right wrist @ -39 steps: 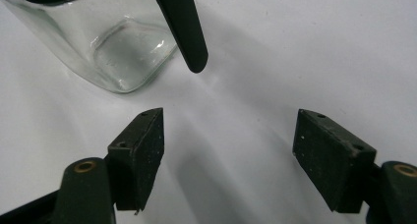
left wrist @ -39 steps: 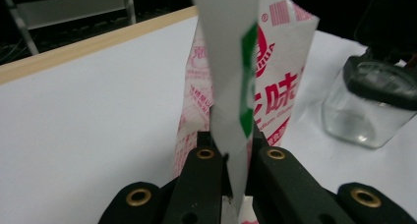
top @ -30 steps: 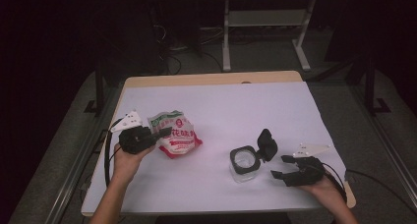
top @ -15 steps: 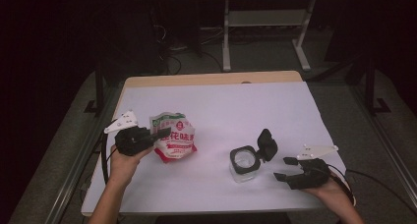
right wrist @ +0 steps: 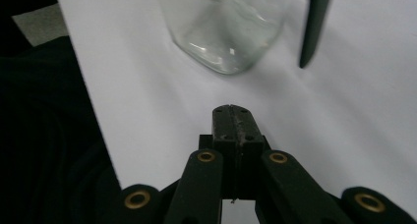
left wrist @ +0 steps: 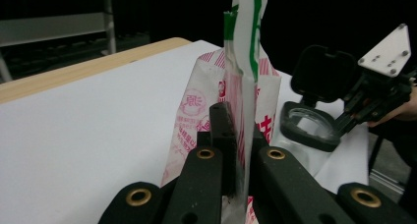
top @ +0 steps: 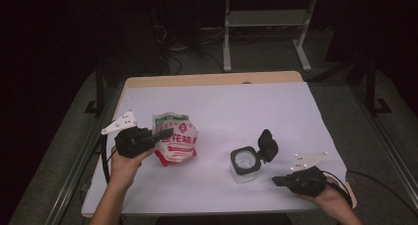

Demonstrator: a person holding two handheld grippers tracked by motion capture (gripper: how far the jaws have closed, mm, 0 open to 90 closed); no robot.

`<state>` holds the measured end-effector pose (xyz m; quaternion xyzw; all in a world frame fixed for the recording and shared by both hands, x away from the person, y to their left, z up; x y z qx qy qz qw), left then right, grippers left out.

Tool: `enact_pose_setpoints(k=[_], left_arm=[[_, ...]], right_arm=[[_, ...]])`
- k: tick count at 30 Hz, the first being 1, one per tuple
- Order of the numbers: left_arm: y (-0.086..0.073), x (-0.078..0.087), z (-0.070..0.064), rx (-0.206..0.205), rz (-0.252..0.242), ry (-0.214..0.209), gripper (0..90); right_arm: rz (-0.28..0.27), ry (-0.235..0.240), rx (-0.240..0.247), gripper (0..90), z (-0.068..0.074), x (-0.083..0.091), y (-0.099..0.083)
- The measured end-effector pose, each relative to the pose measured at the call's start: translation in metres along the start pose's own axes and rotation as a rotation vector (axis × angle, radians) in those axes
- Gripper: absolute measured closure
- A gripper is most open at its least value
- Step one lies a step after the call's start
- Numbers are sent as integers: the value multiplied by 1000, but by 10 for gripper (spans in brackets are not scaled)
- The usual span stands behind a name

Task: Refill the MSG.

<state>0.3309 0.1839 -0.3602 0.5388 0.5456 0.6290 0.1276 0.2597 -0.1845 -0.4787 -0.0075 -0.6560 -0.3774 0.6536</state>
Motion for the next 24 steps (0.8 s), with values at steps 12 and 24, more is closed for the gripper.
enact_pose_setpoints(k=[12, 24], left_arm=[[8, 0, -9, -8, -15, -32, 900], [16, 2, -16, -18, -31, -49, 900]], right_arm=[[-19, 64, 92, 900, 26, -4, 19], [-87, 102, 127, 900, 40, -4, 46]])
Point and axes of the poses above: each handheld gripper's, and its own axes: x roughly backward along the jaws, y roughly out of its top, z roughly to its left, the point moved 7 cm from there along -x, roughly forward along the jaws, and after that the axes turned 15 degrees about z, right-handed, at the moved point
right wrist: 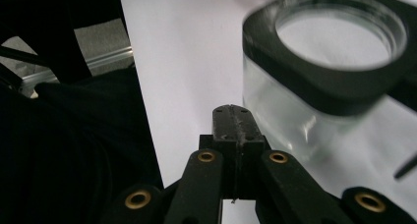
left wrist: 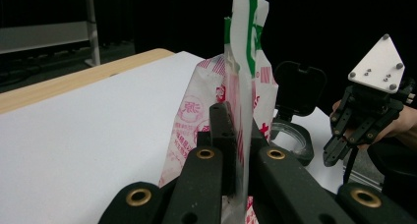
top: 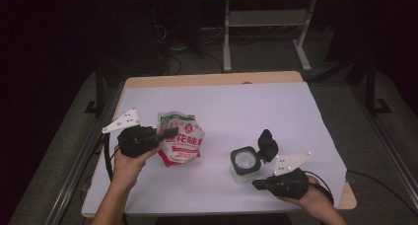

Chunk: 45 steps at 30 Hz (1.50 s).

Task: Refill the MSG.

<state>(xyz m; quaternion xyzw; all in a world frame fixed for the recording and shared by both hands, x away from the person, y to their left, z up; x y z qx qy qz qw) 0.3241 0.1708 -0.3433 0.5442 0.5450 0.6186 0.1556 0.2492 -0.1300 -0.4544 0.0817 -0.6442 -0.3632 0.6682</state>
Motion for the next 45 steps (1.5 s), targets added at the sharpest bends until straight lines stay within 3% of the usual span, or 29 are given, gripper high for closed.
enact_pose_setpoints(k=[4, 12, 17, 25, 31, 38, 45], left_arm=[[3, 2, -2, -5, -2, -5, 900], [11, 5, -6, -10, -21, -20, 900], [17, 9, -8, -12, -26, -28, 900], [25, 11, -18, -39, -12, -43, 900], [31, 11, -27, -49, -23, -79, 900], [35, 7, -42, -72, -27, -101, 900], [41, 6, -52, -98, -22, -116, 900]], right_arm=[[-31, 22, 9, 900, 3, -1, 11], [-91, 19, 16, 900, 9, -2, 40], [-108, -12, 17, 900, 9, -3, 56], [-140, -85, -29, 900, 4, -13, 80], [-155, -134, -65, 900, -4, -22, 94], [-178, -163, -105, 900, -5, -32, 111], [-208, -186, -108, 900, -5, -39, 120]])
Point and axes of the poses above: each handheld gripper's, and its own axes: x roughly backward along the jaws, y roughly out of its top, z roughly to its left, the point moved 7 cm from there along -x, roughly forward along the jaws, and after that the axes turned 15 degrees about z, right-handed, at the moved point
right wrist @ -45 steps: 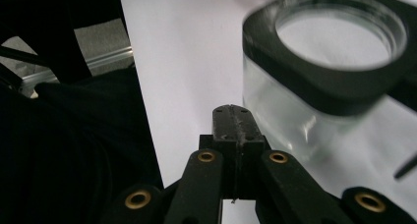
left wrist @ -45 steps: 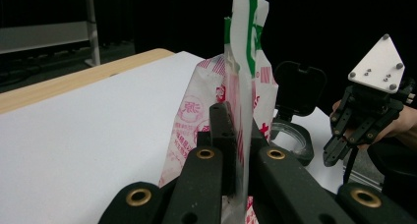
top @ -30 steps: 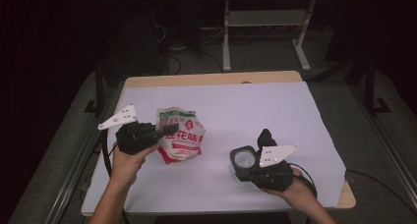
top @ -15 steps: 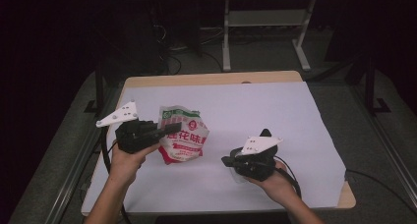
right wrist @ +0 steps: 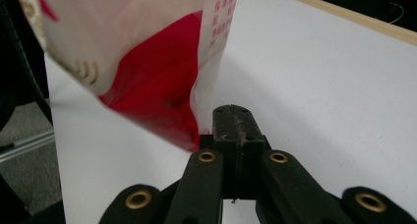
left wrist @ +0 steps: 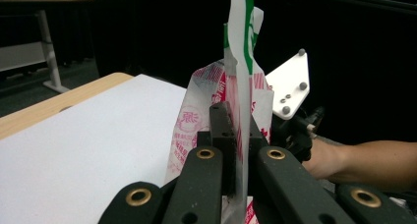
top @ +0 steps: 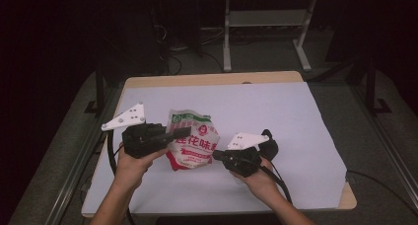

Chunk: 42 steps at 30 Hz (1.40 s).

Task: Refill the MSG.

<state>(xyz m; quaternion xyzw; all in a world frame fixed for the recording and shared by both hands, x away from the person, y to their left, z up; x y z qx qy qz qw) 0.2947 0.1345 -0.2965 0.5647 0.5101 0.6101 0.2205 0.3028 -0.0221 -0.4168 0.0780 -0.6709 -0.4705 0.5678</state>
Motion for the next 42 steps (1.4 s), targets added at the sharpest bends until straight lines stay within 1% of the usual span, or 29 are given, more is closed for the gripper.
enact_pose_setpoints(k=[1, 2, 5, 6, 10, 12, 14, 17, 18, 20, 22, 25, 27, 28, 30, 34, 35, 38, 39, 42], left_arm=[[1, 0, -1, 2, -3, 3, 900], [2, -1, -3, 0, -8, -3, 900], [4, -3, -6, -13, -3, -8, 900], [5, -3, -7, -18, 0, 0, 900], [8, -9, -7, -6, -5, -7, 900], [9, -11, -6, -22, -8, 5, 900], [11, -15, -5, -21, -9, 3, 900], [14, -20, -4, -23, -15, -5, 900], [16, -22, -4, -26, -13, -9, 900], [19, -26, -5, -38, -16, -2, 900], [22, -29, -4, -46, -15, -1, 900], [26, -33, -4, -45, -23, -13, 900], [29, -36, -5, -48, -19, -14, 900], [30, -38, -5, -58, -12, -9, 900], [32, -41, -6, -60, -7, -13, 900], [37, -48, -6, -66, 7, -10, 900], [38, -50, -6, -61, 10, -7, 900], [40, -55, -4, -58, 19, 2, 900], [41, -57, -4, -53, 20, 9, 900], [42, -63, -4, -46, 20, -6, 900]], right_arm=[[4, -4, 1, 900, 0, -1, 0], [-5, -9, -3, 900, 0, -1, 1], [-14, -15, -7, 900, 1, -3, 2], [-14, -14, -6, 900, 1, -3, 2], [-20, -11, -6, 900, 4, -5, 1], [-30, -14, -8, 900, 5, -6, 0], [-36, -10, -14, 900, 6, -6, -1], [-37, -19, -12, 900, 7, -7, -3], [-36, -18, -19, 900, 7, -7, -3], [-42, -22, -22, 900, 8, -8, -4], [-45, -20, -19, 900, 9, -8, -5], [-59, -25, -15, 900, 10, -6, -6], [-71, -34, -6, 900, 10, -5, -7], [-72, -38, 0, 900, 10, -5, -7], [-71, -38, -4, 900, 12, -4, -8], [-79, -47, 7, 900, 13, -3, -9], [-77, -47, 6, 900, 13, -3, -10], [-73, -75, 19, 900, 13, -3, -10], [-71, -72, 14, 900, 14, -3, -11], [-74, -67, 27, 900, 15, -4, -11]])
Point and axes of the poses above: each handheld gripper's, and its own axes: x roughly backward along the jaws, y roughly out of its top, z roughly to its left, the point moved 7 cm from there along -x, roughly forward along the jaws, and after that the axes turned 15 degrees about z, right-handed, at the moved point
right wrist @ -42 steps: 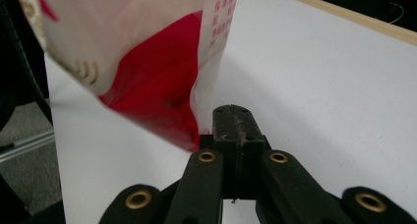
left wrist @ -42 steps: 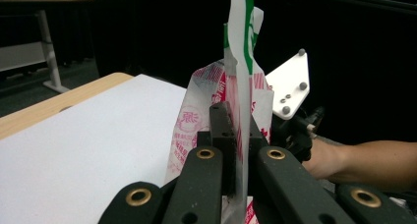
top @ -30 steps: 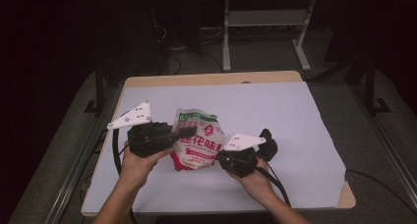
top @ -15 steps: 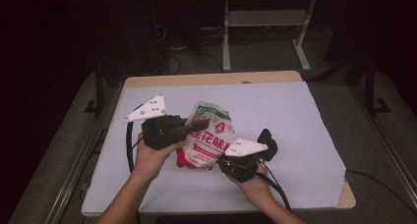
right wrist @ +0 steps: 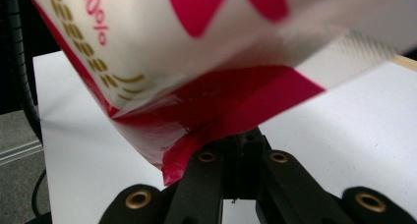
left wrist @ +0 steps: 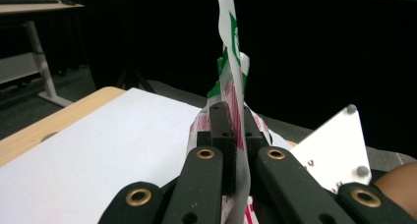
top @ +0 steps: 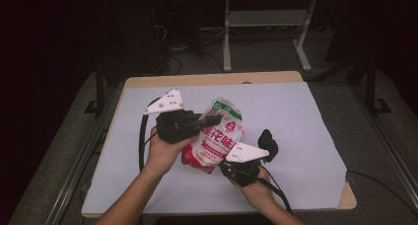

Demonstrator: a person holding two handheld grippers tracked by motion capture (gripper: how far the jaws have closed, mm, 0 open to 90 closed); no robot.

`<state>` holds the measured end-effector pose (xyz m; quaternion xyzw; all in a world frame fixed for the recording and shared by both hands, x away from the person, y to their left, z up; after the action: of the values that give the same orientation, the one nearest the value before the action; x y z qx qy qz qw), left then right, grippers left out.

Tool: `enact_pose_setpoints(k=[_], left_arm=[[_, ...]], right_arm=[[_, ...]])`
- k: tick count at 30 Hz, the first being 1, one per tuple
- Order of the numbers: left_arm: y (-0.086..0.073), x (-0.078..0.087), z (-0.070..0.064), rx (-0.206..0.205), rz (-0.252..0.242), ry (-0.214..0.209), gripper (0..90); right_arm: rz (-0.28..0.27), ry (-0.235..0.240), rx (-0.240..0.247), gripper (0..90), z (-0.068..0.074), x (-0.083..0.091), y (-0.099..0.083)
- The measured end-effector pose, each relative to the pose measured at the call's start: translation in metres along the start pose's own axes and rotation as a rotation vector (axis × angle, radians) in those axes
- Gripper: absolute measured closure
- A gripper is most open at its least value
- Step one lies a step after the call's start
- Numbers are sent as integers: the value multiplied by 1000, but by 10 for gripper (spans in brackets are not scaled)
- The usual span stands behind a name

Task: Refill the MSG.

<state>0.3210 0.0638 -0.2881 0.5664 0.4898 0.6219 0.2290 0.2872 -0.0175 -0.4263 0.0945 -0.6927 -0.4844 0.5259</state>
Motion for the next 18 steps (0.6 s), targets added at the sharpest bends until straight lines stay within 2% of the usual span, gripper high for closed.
enact_pose_setpoints(k=[6, 9, 18], left_arm=[[1, -11, -4, -12, 31, -6, 900], [3, -16, -5, -35, 51, -3, 900], [9, -25, -7, -53, 83, -39, 900]], right_arm=[[16, 35, -8, 900, 2, -3, -2], [23, 28, -2, 900, 2, -3, -3], [32, 15, -27, 900, 1, 1, -4]])
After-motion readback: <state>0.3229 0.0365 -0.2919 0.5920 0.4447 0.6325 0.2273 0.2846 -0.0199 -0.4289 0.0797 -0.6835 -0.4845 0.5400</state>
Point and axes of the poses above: each handheld gripper's, and its own axes: x roughly backward along the jaws, y roughly out of its top, z roughly to its left, the point moved 7 cm from there along -x, roughly forward along the jaws, and after that the axes turned 15 degrees about z, right-handed, at the moved point
